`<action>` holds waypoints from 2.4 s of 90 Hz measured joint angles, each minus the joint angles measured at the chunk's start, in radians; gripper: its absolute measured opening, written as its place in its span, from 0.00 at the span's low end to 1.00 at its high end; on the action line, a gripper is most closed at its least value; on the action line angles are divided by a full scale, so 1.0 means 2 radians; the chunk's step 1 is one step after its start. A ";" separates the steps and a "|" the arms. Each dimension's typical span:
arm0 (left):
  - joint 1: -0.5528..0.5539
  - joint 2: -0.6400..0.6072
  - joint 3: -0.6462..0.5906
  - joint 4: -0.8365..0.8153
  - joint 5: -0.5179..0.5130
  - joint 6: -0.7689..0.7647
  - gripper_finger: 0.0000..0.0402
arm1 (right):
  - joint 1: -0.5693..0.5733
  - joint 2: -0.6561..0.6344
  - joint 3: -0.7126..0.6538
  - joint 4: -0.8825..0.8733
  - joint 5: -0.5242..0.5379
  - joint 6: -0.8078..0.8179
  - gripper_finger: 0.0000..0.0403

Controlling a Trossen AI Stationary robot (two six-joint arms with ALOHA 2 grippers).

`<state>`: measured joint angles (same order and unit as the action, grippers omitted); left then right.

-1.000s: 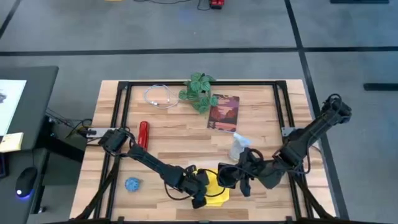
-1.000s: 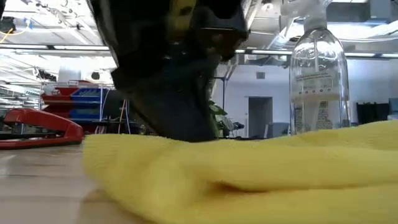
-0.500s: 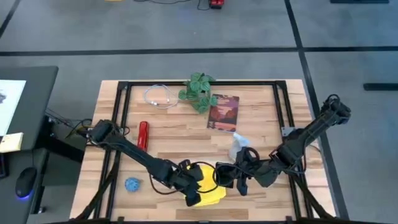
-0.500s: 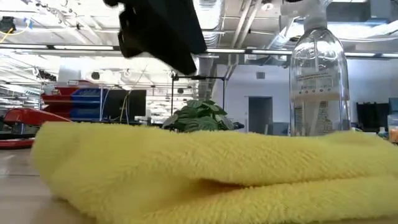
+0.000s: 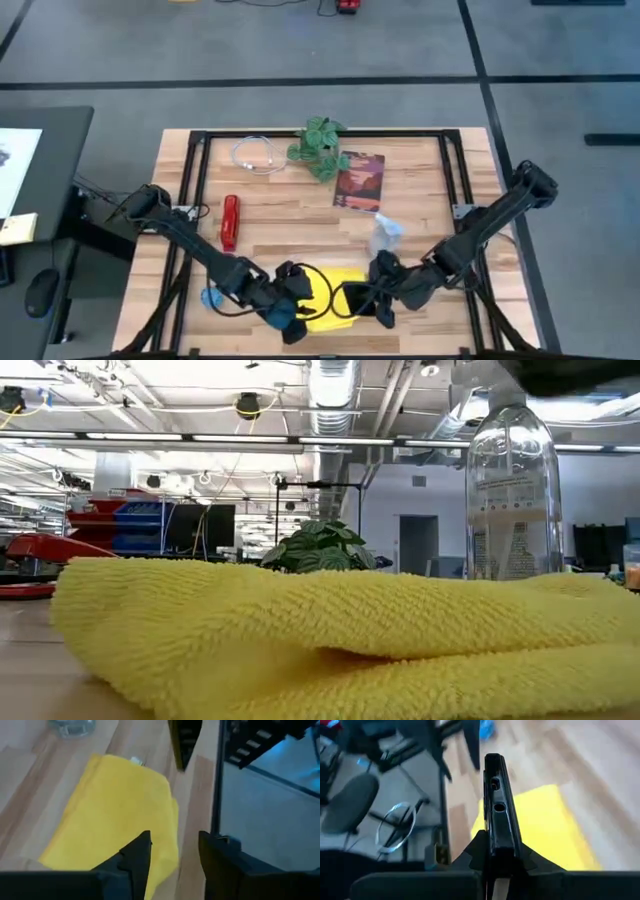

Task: Apply microfiber cloth
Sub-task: Wipe the back of the cellphone using the microfiber cloth

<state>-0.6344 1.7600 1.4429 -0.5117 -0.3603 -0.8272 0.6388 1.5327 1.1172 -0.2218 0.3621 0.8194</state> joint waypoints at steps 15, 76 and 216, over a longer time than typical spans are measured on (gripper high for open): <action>-0.003 0.003 0.000 0.032 -0.010 0.012 0.35 | -0.008 0.031 0.000 0.039 -0.010 -0.037 0.04; 0.049 -0.003 0.045 0.014 -0.060 0.156 0.42 | -0.023 0.054 0.000 0.057 -0.053 -0.061 0.04; 0.044 0.052 0.093 -0.127 0.036 0.092 0.03 | -0.023 0.051 0.000 -0.008 -0.063 -0.073 0.36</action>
<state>-0.5467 1.8647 1.6291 -0.7652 -0.2889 -0.6434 0.5921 1.6352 1.1172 -0.2386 0.2368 0.6727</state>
